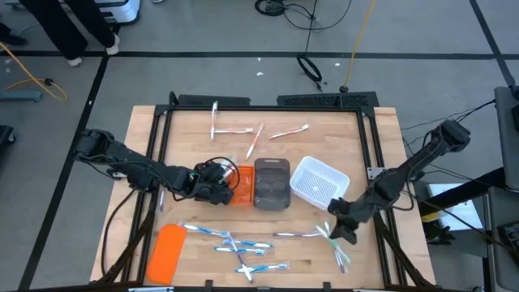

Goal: Pick & Place Toothbrushes
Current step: Put the green toothbrush into the black bin

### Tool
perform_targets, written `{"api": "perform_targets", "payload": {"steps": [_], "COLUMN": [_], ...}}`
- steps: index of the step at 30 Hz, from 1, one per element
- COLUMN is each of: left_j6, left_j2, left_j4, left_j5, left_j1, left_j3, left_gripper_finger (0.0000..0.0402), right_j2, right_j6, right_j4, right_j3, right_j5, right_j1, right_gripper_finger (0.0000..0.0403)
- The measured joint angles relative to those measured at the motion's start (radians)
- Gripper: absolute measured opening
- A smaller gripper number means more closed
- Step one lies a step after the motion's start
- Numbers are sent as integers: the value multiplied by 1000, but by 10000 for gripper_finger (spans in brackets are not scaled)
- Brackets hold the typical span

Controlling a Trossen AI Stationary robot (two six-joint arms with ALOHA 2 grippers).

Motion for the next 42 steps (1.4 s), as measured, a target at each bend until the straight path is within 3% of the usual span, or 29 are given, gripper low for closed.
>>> {"api": "perform_targets", "payload": {"steps": [9,15,36,42], "left_j6": [8,19,342,380], "left_j2": [0,0,0,0], "left_j4": [1,21,509,575], "left_j5": [0,-8,-25,-25], "left_j1": [0,0,0,4], "left_j3": [0,0,0,0], "left_gripper_finger": [182,182,182,182], "right_j2": [0,0,88,89], "right_j6": [-169,-285,-850,-958], "right_j4": [164,282,648,653], "right_j3": [1,1,2,61], "right_j5": [-57,-4,127,132], "right_j1": [-133,-184,-352,-366], "right_gripper_finger": [1,1,0,0]}}
